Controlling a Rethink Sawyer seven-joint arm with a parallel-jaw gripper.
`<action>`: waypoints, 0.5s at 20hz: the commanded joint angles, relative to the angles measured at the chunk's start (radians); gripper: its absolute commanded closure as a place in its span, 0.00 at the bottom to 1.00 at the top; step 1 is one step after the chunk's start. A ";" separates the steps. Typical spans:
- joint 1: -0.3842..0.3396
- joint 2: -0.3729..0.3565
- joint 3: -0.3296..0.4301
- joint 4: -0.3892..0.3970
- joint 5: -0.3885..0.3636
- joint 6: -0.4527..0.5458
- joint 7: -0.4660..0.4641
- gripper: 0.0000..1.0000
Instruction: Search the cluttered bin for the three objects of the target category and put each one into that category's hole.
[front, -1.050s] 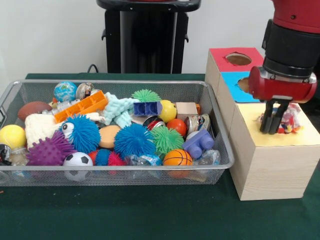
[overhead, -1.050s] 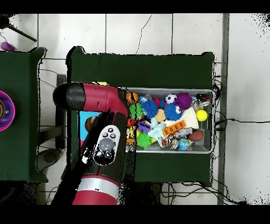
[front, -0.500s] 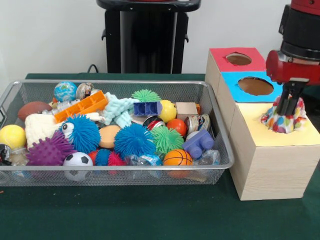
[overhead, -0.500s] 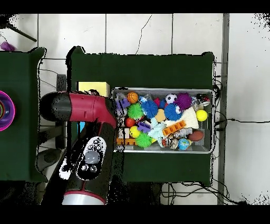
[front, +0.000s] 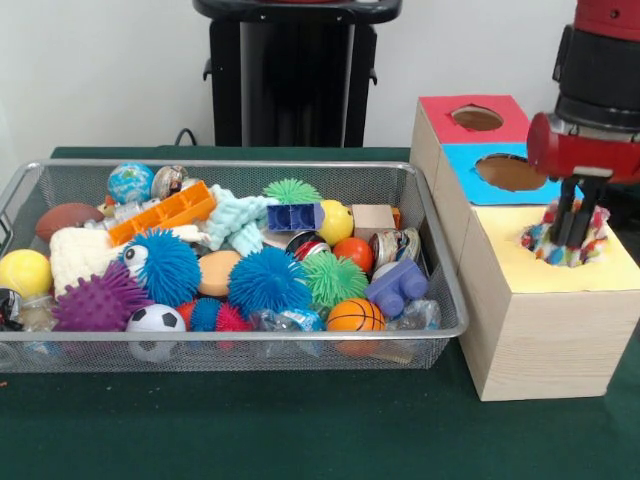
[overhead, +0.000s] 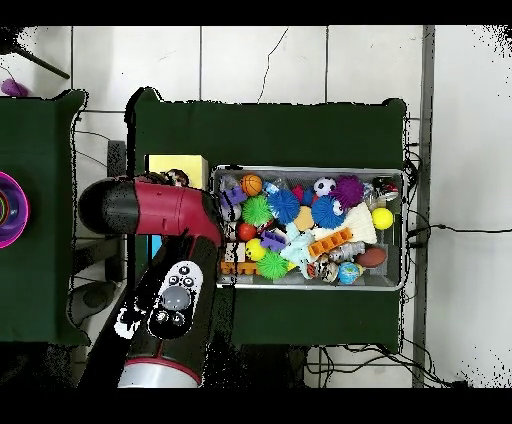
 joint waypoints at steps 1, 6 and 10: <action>-0.051 0.151 0.054 0.046 -0.005 -0.116 0.236 1.00; -0.068 0.189 0.055 0.005 -0.013 -0.181 0.196 1.00; -0.082 0.207 0.064 -0.011 -0.002 -0.191 0.187 1.00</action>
